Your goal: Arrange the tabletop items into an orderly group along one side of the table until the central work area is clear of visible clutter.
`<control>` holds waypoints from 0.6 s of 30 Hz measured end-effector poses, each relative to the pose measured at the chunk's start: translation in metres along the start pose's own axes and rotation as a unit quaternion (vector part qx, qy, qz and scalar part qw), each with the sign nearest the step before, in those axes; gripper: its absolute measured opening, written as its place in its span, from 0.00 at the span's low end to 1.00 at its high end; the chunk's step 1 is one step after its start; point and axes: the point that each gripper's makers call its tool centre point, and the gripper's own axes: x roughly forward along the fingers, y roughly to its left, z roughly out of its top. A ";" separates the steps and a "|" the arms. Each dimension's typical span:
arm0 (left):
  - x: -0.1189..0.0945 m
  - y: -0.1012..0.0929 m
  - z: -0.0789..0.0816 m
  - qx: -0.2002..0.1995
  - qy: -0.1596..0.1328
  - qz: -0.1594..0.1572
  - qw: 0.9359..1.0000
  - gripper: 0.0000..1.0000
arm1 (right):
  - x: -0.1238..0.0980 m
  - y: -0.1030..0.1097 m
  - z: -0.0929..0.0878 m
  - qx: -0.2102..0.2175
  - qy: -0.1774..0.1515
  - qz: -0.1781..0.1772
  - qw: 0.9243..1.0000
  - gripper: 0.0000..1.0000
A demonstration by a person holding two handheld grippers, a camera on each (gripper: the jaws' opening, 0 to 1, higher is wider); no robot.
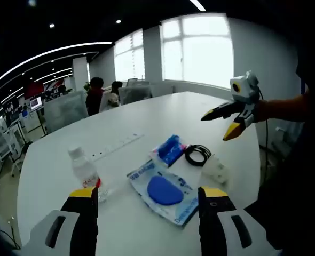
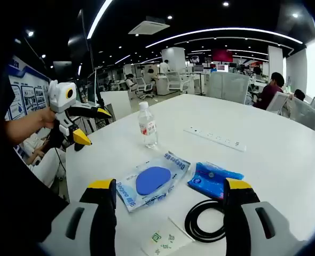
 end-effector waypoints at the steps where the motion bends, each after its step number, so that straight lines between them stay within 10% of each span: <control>1: -0.003 -0.002 0.001 -0.006 -0.001 0.003 1.000 0.77 | -0.003 -0.002 -0.001 -0.002 0.003 -0.001 1.000 0.78; 18: -0.019 -0.030 -0.002 -0.030 -0.007 0.018 0.999 0.93 | -0.012 0.016 -0.049 -0.064 0.121 0.111 0.984 0.69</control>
